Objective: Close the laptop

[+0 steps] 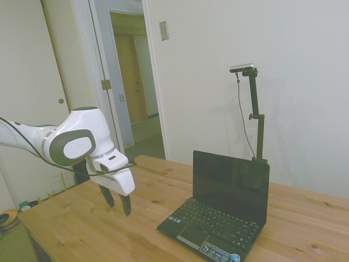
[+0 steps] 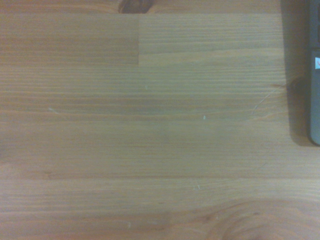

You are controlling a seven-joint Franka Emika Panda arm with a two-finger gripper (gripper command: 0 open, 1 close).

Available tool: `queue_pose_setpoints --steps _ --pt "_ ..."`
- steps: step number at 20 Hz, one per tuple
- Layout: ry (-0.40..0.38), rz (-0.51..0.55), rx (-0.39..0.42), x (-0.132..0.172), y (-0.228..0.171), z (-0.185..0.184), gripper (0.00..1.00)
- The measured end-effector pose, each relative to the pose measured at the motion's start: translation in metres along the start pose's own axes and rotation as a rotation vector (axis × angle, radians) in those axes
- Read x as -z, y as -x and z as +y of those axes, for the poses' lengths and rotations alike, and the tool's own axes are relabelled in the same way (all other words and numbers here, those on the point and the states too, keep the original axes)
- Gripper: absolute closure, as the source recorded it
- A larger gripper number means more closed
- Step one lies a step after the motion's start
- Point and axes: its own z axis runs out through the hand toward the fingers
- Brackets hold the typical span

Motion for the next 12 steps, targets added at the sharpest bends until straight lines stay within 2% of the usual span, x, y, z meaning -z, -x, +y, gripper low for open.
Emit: queue_pose_setpoints --steps 2,5,12 --pt "0.002 0.000 0.009 -0.001 -0.001 0.001 0.00" --pt "0.020 0.056 0.037 0.007 -0.007 0.000 0.00" --pt "-0.016 0.210 -0.010 0.071 -0.064 0.004 0.00"
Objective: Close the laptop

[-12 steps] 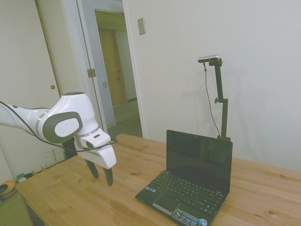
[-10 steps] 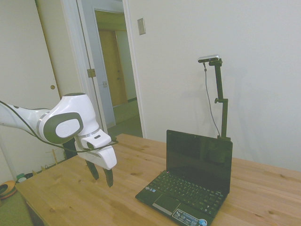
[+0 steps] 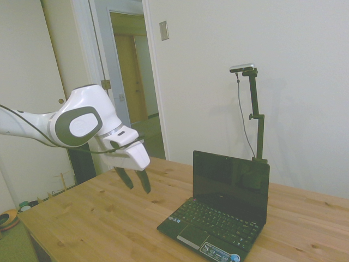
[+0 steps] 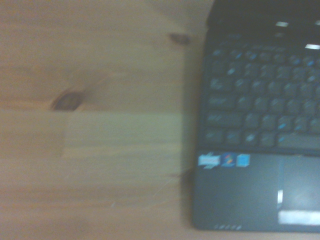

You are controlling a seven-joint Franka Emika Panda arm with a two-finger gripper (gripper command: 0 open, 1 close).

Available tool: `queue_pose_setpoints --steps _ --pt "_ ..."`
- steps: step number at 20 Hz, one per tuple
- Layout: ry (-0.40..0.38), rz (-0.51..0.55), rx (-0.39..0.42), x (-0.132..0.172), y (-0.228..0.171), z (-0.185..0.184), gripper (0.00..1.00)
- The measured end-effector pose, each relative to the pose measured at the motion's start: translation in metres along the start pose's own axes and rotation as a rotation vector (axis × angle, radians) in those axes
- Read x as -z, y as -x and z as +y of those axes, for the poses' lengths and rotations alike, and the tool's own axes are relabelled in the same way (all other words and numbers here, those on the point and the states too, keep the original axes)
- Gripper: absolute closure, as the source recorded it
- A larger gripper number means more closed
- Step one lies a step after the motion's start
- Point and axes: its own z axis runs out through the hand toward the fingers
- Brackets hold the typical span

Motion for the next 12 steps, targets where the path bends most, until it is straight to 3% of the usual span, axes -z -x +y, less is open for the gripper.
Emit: queue_pose_setpoints --steps 12 --pt "-0.037 0.148 -0.147 0.035 -0.152 -0.016 0.00"
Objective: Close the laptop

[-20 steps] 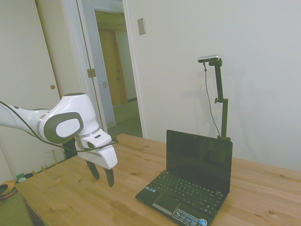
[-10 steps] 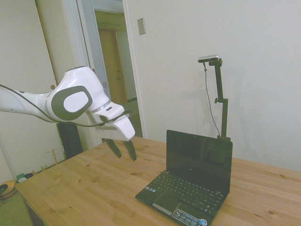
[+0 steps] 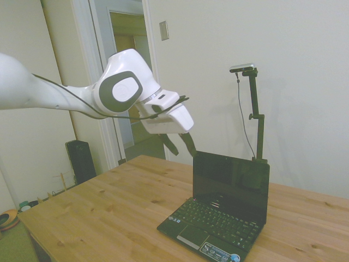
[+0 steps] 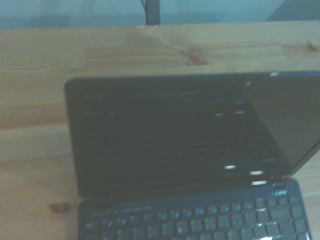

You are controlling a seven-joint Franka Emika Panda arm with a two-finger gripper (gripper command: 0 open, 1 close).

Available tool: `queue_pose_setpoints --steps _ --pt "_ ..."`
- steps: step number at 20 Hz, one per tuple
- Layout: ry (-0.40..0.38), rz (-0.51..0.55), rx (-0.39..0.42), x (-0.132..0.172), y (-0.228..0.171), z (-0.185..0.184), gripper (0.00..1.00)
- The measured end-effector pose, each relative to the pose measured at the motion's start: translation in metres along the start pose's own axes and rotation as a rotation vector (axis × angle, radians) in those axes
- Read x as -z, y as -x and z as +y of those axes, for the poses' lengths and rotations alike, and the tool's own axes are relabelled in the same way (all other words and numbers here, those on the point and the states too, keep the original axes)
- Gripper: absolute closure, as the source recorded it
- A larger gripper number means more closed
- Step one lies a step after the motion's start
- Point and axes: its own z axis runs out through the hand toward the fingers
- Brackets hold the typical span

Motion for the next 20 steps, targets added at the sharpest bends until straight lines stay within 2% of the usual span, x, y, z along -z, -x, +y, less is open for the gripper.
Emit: queue_pose_setpoints --steps 9,16,17,20 --pt "-0.019 0.030 -0.081 -0.044 -0.090 -0.034 0.00" --pt "-0.040 -0.015 -0.123 -0.089 -0.126 -0.059 0.00" --pt "-0.041 -0.024 -0.126 -0.095 -0.128 -0.062 1.00" --pt "-0.042 -0.055 -0.140 -0.110 -0.133 -0.066 1.00"
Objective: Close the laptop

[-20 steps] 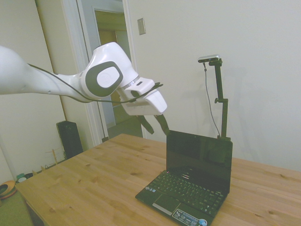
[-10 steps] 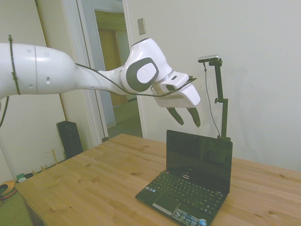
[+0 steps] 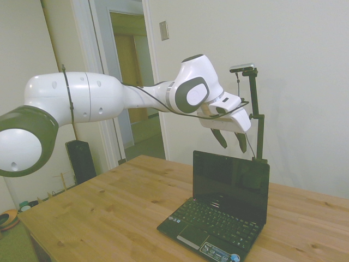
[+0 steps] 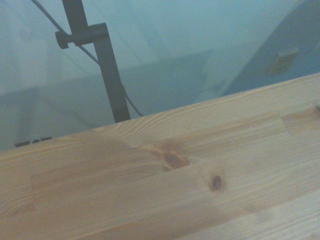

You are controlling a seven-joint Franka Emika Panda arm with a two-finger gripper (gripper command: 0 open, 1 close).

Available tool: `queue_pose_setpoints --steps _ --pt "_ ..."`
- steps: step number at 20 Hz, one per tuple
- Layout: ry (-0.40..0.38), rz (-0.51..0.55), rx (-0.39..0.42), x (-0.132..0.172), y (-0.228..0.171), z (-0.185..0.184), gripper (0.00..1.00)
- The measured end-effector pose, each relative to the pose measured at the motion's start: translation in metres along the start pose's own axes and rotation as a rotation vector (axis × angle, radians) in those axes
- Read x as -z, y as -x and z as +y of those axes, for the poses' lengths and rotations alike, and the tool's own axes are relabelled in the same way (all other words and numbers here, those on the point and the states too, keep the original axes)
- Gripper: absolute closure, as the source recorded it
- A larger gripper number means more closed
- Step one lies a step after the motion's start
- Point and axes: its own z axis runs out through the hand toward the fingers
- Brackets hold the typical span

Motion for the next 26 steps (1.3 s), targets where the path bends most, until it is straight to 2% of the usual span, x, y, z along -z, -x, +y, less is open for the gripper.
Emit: queue_pose_setpoints --steps 6,17,26 --pt "0.011 -0.023 -0.009 -0.013 -0.006 -0.003 1.00" --pt "0.020 -0.034 -0.010 -0.012 -0.006 -0.002 1.00" --pt "0.076 -0.105 -0.012 -0.020 0.003 0.004 1.00"
